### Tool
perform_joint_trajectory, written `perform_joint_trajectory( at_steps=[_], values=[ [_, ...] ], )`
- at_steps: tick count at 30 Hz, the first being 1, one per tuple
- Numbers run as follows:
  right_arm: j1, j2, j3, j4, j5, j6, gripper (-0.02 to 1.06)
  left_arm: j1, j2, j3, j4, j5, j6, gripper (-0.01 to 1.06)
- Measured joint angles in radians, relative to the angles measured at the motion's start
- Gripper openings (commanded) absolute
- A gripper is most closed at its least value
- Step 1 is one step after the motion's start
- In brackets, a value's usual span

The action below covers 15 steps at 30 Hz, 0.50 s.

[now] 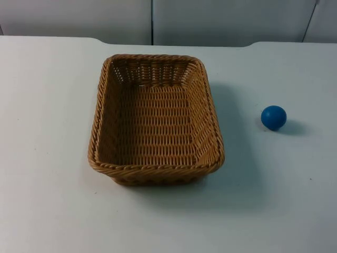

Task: Pick up the basket with the left hand and place the ball into the basket with the right hand.

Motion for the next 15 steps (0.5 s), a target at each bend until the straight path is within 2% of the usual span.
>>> perform_joint_trajectory(
  at_steps=[1,5,6,11,15],
  values=[
    [0.0,0.0,0.0,0.0,0.0,0.0,1.03,0.0,0.0,0.0,0.0,0.0,0.0,1.05],
    [0.0,0.0,0.0,0.0,0.0,0.001,1.03,-0.108,0.109,-0.002,0.159,-0.085,-0.195,1.05],
    [0.0,0.0,0.0,0.0,0.0,0.001,1.03,-0.108,0.109,-0.002,0.159,-0.085,-0.195,1.05],
    [0.0,0.0,0.0,0.0,0.0,0.002,1.03,-0.126,0.261,-0.006,0.192,-0.229,-0.293,1.05],
    [0.0,0.0,0.0,0.0,0.0,0.002,1.03,-0.127,0.357,-0.015,0.194,-0.254,-0.338,1.05]
  ],
)
